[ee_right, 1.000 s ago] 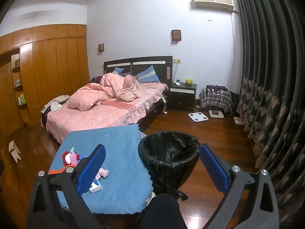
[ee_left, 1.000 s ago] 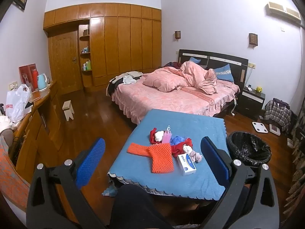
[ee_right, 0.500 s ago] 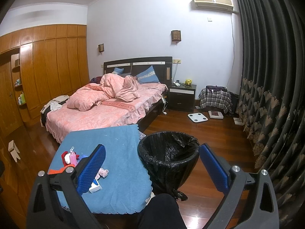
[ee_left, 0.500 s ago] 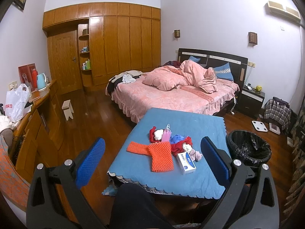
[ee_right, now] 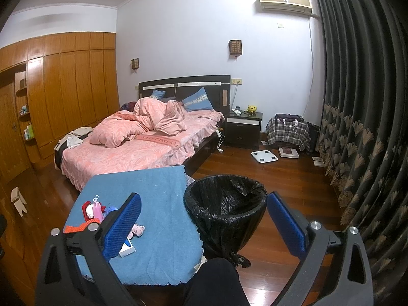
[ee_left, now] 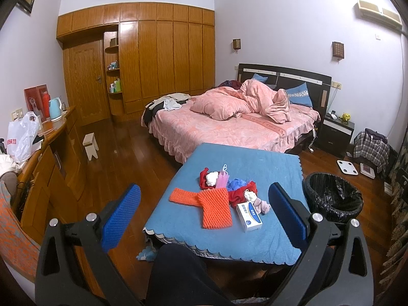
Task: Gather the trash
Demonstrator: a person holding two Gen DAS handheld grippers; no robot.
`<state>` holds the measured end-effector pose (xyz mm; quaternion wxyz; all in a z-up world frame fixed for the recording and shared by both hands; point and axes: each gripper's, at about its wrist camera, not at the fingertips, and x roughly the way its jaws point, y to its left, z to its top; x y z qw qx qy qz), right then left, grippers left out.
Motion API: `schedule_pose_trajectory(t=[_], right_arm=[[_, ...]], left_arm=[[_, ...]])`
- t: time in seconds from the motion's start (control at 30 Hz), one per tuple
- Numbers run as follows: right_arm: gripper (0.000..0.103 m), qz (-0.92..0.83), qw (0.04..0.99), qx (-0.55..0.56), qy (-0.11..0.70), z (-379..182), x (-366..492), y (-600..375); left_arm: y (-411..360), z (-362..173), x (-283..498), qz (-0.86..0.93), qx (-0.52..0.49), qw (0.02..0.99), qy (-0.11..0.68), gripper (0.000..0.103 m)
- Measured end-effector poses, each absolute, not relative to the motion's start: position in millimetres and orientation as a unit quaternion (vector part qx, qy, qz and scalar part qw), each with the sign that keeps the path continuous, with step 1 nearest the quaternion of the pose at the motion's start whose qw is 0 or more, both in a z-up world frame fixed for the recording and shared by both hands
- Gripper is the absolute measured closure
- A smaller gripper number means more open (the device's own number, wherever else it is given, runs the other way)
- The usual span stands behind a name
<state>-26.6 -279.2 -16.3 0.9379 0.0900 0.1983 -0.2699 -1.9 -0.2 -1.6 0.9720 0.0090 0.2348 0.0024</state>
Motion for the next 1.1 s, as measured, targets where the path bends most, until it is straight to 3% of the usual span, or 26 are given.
schedule_pose_trajectory(t=[1.1], right_arm=[[0.006,-0.268,0.938,0.090,0.201,-15.9,-27.3,-277.0]], left_arm=[[9.5,-21.3,-2.4,0.005,0.007,0.972,0.235,0.006]])
